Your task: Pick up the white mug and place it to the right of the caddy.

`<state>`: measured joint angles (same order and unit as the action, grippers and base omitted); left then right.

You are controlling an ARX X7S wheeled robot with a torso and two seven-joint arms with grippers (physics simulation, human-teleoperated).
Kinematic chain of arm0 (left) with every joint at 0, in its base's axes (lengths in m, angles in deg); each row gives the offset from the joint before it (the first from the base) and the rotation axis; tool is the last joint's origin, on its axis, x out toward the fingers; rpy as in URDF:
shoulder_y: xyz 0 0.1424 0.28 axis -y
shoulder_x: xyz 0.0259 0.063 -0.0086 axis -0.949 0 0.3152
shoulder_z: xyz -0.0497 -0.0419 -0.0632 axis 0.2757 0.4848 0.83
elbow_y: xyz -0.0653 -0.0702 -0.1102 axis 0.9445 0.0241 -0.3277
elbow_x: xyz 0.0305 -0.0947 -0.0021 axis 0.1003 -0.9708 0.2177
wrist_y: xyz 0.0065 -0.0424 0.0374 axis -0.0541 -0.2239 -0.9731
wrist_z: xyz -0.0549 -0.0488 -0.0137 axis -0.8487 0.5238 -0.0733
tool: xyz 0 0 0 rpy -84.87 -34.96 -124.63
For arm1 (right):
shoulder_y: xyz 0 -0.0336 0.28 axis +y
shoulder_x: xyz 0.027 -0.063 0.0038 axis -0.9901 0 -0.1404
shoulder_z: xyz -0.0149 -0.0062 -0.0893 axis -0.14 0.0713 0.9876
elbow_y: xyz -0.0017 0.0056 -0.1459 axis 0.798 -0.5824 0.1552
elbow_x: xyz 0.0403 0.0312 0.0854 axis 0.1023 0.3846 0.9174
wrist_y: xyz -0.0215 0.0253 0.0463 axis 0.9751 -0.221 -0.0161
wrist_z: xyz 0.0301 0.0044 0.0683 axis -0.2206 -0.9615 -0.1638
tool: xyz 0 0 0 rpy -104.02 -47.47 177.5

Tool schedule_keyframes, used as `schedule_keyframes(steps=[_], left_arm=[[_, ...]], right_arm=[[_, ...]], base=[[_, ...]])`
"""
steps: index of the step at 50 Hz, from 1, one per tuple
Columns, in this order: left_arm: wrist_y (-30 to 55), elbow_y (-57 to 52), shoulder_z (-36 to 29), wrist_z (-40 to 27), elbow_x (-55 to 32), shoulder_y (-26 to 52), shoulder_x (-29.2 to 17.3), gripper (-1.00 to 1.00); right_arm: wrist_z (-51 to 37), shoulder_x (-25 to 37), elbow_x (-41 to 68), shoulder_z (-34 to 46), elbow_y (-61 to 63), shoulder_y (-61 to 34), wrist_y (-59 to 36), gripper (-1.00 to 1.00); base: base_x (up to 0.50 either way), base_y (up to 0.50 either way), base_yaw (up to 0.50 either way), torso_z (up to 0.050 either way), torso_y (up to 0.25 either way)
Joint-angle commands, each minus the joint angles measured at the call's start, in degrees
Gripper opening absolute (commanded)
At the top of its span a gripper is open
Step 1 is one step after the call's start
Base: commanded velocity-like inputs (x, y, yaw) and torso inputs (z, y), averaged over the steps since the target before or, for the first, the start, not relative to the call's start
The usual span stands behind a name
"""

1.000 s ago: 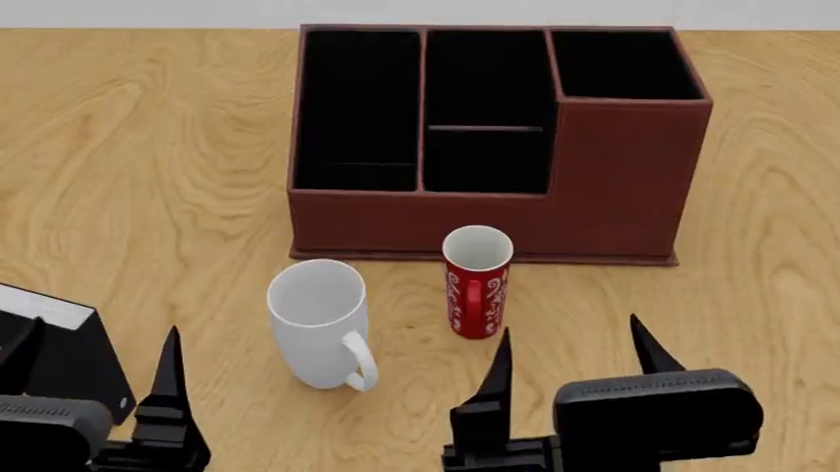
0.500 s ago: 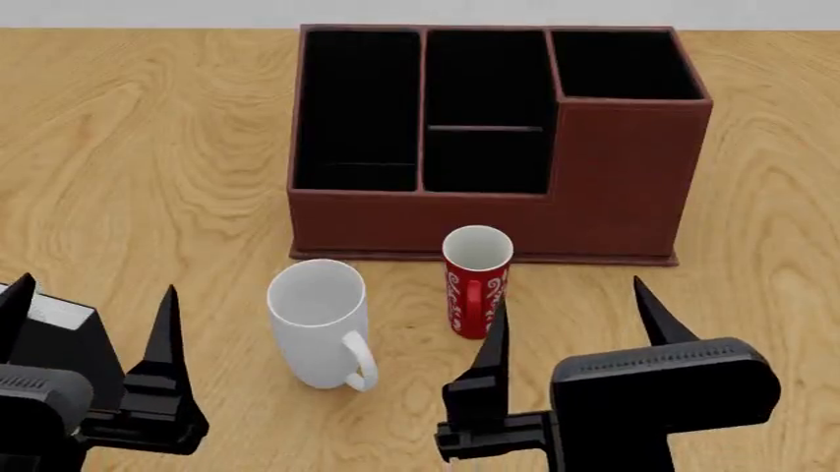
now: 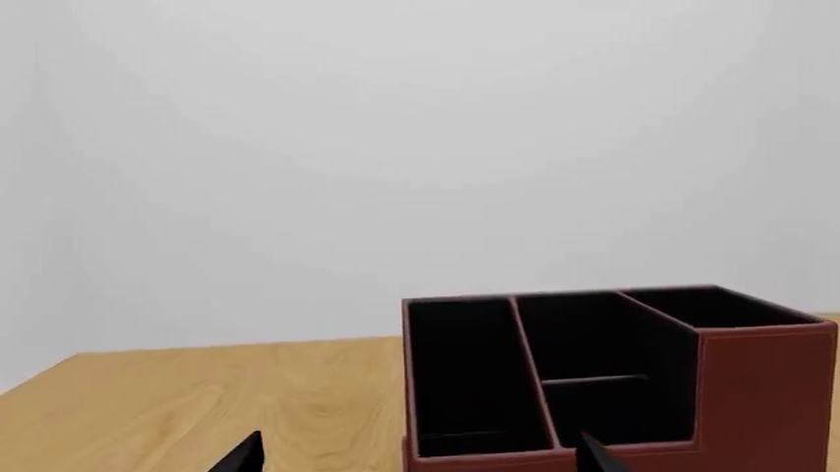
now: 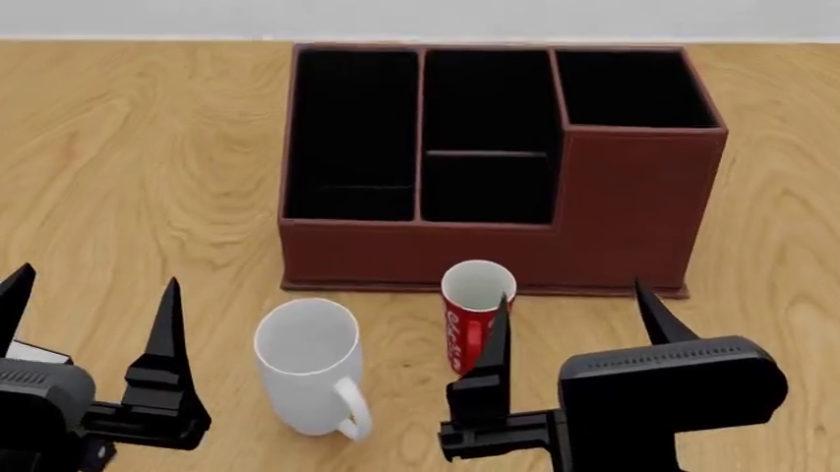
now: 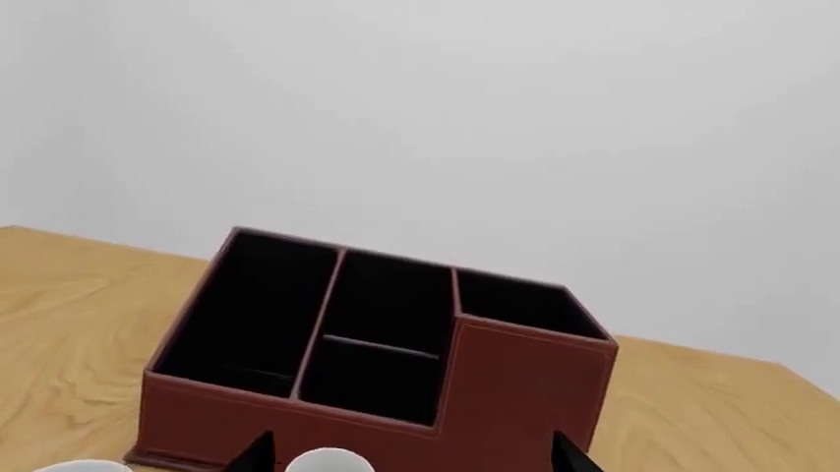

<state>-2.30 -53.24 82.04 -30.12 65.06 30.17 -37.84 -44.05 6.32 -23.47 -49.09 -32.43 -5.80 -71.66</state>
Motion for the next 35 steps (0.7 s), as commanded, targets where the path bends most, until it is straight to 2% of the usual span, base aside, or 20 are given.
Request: schedule_keyframes(steps=[1,35], left_arm=[[-0.71,0.29,-0.15,-0.43,-0.56,-0.15,-0.36,1.00],[-2.46,0.53,-0.52,-1.88,-1.66,-0.81,-1.50,1.00]], right_arm=[[-0.48,0.29,0.46,-0.10,0.16,0.37,0.36,1.00],[-1.66,1.36,1.15,0.70,0.59,1.00,1.08,1.00]], base=[[0.34,0.00,0.00,0.000,0.000],[0.34,0.00,0.00,0.000,0.000]])
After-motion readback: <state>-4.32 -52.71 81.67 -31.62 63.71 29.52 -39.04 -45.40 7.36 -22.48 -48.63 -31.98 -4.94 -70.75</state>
